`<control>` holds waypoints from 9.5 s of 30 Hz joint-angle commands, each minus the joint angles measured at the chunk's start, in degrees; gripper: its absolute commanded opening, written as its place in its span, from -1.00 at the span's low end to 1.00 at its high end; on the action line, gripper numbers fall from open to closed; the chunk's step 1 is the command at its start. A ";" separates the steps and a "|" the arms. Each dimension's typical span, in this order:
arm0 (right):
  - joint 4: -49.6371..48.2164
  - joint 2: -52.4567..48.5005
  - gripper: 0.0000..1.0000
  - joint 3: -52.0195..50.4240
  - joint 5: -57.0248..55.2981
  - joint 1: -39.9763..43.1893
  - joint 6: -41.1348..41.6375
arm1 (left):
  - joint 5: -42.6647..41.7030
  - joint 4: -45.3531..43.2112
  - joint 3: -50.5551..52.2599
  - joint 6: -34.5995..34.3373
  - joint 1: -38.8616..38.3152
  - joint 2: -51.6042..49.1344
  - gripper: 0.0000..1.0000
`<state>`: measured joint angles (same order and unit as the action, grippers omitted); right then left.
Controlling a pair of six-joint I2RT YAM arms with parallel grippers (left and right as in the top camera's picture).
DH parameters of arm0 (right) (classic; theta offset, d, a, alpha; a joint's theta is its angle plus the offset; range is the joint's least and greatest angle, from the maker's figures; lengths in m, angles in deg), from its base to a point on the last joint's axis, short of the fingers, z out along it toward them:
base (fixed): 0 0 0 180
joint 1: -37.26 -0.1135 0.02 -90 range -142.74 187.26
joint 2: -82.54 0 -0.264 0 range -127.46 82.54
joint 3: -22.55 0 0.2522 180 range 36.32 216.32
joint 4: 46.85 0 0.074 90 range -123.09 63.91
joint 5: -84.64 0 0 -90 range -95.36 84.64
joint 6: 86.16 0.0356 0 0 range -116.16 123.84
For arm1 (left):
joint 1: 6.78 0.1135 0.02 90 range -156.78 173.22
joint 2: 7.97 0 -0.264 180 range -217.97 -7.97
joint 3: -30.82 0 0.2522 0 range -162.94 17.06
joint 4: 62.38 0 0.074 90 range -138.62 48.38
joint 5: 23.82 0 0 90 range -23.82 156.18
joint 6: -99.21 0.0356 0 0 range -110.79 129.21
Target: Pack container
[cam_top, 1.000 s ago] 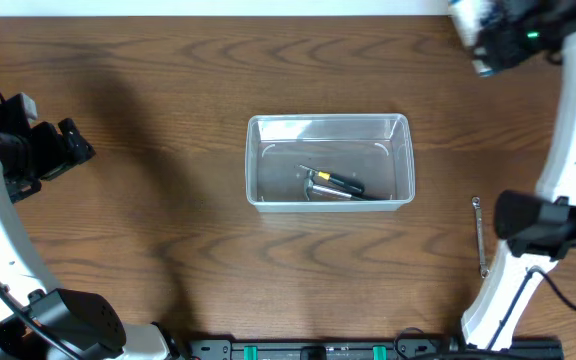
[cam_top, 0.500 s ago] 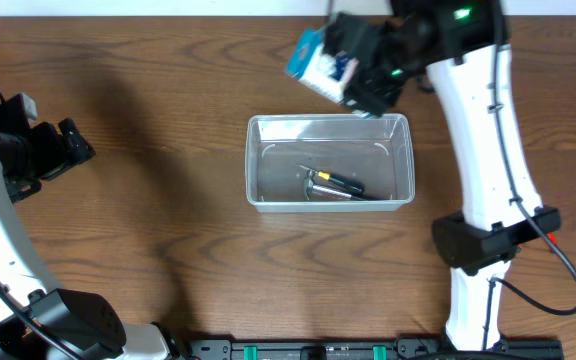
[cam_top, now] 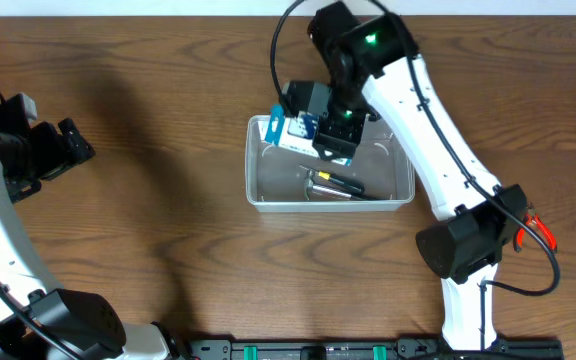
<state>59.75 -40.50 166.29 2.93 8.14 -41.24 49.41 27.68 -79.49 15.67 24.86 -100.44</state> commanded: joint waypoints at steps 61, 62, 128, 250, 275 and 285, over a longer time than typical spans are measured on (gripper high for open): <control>-22.99 -0.72 -0.02 -26.47 2.67 0.00 0.92 | -0.57 0.15 0.00 0.81 0.22 -0.04 0.96; -22.99 -1.03 -0.02 -26.51 2.69 0.00 0.94 | -0.57 0.13 0.00 0.81 0.22 -0.04 0.96; 4.48 26.47 0.98 2.78 -9.99 17.33 41.03 | -0.57 0.13 0.00 0.81 0.22 -0.04 0.96; -45.83 22.93 0.80 -76.50 -14.51 45.66 31.06 | -0.57 0.13 0.00 0.81 0.22 -0.04 0.96; -45.90 22.93 -0.41 -76.50 -14.49 45.66 31.08 | -0.57 0.13 0.00 0.81 0.22 -0.04 0.96; -45.94 22.93 -0.63 -76.50 -14.47 45.66 31.08 | -0.57 0.13 0.00 0.81 0.22 -0.04 0.96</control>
<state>13.91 -16.85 90.12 -11.38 53.14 -10.24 49.38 27.68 -79.38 15.67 24.86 -100.44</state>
